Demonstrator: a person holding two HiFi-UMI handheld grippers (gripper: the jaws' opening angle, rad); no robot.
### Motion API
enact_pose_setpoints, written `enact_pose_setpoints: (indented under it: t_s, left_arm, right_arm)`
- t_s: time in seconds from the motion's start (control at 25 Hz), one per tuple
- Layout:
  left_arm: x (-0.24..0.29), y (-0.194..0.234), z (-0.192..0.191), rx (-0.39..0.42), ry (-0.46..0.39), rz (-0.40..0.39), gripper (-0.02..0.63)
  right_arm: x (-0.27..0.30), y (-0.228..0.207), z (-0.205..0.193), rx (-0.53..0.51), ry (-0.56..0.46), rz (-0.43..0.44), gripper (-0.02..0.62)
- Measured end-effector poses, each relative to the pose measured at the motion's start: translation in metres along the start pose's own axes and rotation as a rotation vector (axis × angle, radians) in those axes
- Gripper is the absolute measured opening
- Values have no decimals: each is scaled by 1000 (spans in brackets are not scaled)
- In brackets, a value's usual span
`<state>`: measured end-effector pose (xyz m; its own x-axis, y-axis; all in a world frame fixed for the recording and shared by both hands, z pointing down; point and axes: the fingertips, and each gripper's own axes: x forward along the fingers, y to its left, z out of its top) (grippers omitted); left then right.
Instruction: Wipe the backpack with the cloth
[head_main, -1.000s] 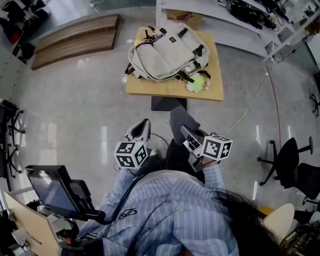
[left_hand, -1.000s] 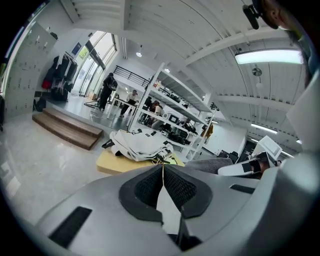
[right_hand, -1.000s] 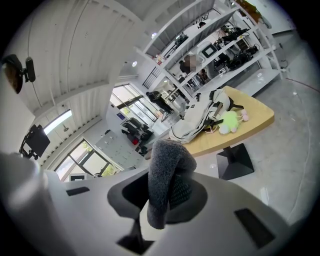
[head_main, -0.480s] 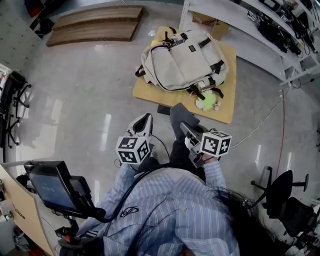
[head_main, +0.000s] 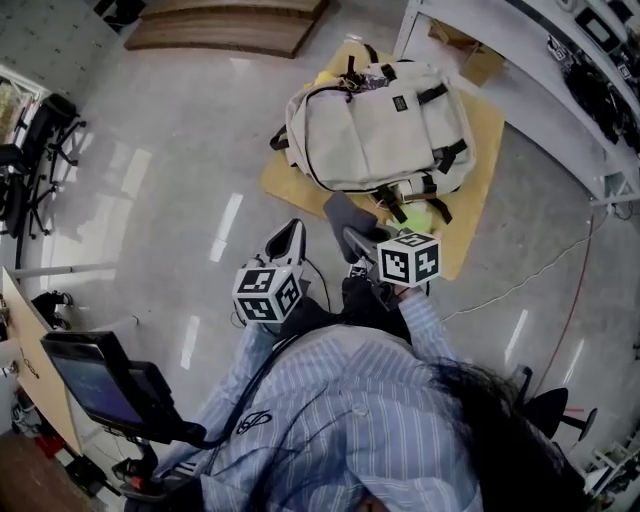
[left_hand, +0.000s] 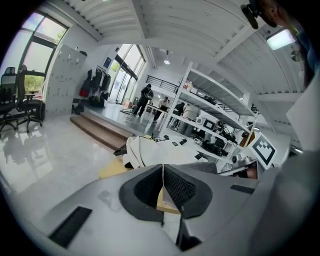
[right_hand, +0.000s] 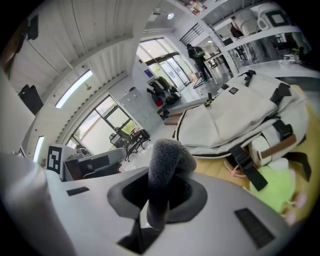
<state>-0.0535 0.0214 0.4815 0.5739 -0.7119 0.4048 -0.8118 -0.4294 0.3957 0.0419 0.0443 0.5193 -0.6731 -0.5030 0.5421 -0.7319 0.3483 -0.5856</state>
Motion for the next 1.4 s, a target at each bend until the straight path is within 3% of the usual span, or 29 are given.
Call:
enact_pose_setpoints:
  t_s: [0.28, 0.4, 0.64, 1.0, 1.4]
  left_arm:
    - [6, -2, -4, -32, 9, 127, 9]
    - [5, -4, -6, -53, 23, 174, 9]
    - [9, 1, -5, -48, 44, 202, 9]
    - [34, 16, 16, -46, 45, 145, 9]
    - [72, -13, 10, -61, 74, 36, 9]
  right_arm:
    - [41, 7, 2, -127, 141, 168, 57]
    - [58, 3, 2, -179, 205, 195, 57]
    - [83, -30, 5, -249, 272, 128, 57]
    - [60, -70, 16, -96, 197, 23, 57]
    - [-18, -138, 23, 39, 97, -119, 57]
